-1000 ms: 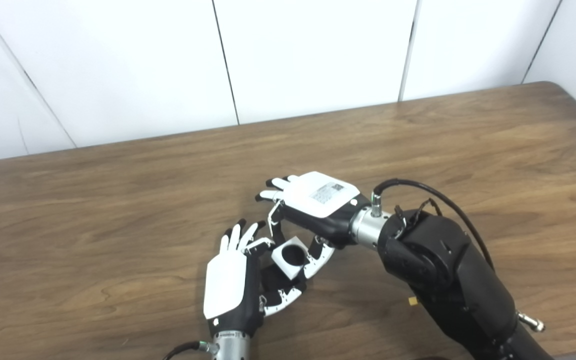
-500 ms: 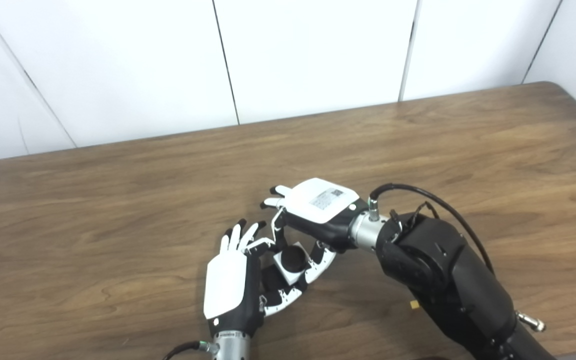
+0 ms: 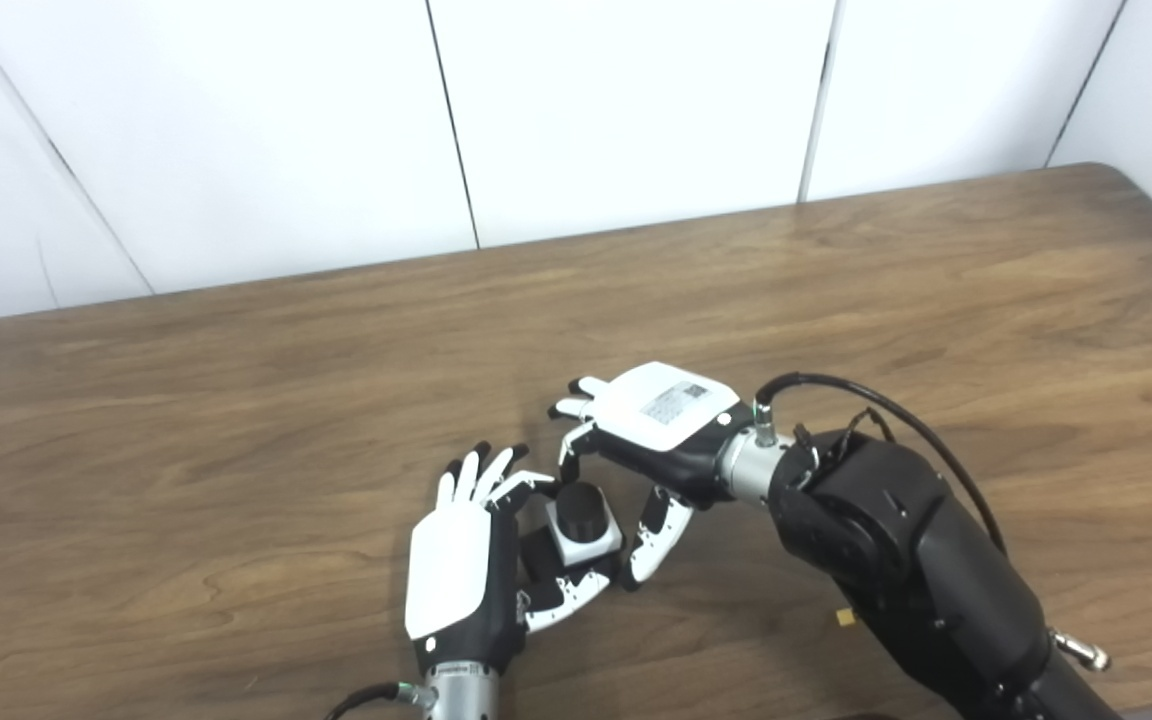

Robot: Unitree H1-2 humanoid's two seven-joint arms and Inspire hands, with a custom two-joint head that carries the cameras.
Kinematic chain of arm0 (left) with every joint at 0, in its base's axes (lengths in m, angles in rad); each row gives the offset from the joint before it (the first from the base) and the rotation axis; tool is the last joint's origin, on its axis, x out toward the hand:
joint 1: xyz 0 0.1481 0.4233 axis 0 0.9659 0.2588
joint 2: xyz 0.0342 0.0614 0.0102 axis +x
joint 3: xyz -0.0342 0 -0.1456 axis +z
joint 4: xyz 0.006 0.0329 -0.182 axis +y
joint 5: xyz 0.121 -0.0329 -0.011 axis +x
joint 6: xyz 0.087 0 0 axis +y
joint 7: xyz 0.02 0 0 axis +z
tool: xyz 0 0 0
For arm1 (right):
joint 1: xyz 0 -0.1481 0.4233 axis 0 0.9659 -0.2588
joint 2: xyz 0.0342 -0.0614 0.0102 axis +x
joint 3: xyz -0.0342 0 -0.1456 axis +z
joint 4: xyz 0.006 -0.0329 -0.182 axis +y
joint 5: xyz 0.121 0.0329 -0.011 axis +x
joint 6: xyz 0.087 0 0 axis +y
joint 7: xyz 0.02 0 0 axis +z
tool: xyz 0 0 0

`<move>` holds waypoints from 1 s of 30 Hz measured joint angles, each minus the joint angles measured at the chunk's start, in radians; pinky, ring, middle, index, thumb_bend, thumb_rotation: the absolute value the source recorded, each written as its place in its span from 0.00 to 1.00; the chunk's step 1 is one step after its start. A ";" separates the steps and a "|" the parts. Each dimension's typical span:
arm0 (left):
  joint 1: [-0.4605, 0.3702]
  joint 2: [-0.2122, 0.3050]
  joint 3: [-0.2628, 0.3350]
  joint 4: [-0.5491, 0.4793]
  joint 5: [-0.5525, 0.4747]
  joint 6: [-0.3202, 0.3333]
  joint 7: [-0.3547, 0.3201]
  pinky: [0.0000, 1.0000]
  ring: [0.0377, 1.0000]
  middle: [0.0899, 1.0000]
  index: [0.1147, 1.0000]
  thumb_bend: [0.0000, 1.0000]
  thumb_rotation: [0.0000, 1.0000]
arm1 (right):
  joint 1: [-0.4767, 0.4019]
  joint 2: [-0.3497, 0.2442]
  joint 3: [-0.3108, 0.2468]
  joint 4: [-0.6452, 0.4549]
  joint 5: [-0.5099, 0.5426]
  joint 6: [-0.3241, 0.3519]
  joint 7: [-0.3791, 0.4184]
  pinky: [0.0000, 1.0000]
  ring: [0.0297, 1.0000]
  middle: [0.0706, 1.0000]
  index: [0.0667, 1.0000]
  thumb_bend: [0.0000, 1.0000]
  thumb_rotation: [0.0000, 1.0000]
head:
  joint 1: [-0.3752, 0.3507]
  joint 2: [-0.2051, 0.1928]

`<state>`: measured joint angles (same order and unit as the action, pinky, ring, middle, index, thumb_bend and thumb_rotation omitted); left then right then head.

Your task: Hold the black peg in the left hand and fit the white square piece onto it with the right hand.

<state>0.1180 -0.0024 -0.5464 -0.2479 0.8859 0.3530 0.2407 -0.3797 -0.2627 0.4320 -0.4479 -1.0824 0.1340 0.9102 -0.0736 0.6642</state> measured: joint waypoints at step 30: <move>0.014 0.030 0.111 -0.096 -0.103 -0.003 -0.080 1.00 0.99 0.96 0.95 0.95 0.48 | 0.015 0.076 -0.089 0.029 -0.021 0.067 -0.057 0.90 1.00 0.96 0.77 1.00 0.39 | -0.017 -0.014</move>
<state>0.1320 0.0279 -0.4356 -0.3435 0.7829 0.3503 0.1608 -0.3647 -0.1869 0.3435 -0.4194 -1.1037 0.2008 0.8528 -0.0905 0.6504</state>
